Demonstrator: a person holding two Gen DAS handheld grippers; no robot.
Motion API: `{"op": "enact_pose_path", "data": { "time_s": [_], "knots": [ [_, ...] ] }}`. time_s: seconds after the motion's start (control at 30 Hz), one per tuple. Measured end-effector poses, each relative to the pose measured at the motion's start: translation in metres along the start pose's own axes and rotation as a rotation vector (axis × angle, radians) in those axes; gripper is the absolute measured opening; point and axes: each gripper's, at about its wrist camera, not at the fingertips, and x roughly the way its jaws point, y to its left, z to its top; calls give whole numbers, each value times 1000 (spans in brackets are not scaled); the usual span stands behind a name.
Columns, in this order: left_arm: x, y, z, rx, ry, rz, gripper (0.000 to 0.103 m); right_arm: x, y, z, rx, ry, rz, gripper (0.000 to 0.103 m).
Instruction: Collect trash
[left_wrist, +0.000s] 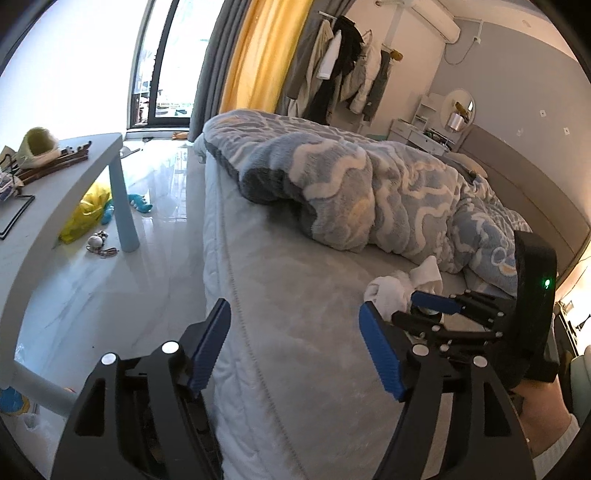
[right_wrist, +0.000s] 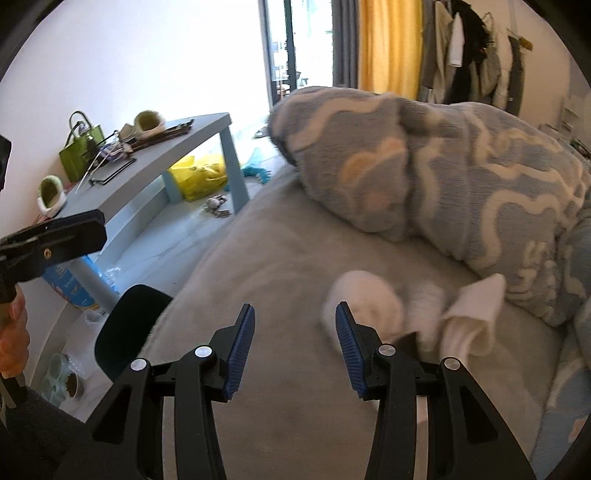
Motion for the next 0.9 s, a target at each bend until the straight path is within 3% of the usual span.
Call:
{"op": "enact_pose_path", "data": {
  "time_s": [0.27,0.57,0.73,0.9],
  "knots": [
    [23,-18,3,2,20,-17,76,-3,-42,-9,23,13,-47,46],
    [46,-34,5,0,42,-42,79,7,-59,-19,5,62,-56,46],
    [59,-41,5,-7,60,-56,79,15,-67,-25,-4,99,-54,36],
    [72,-48,4,-5,79,-67,79,21,-74,-29,0,125,-57,33]
  ]
}}
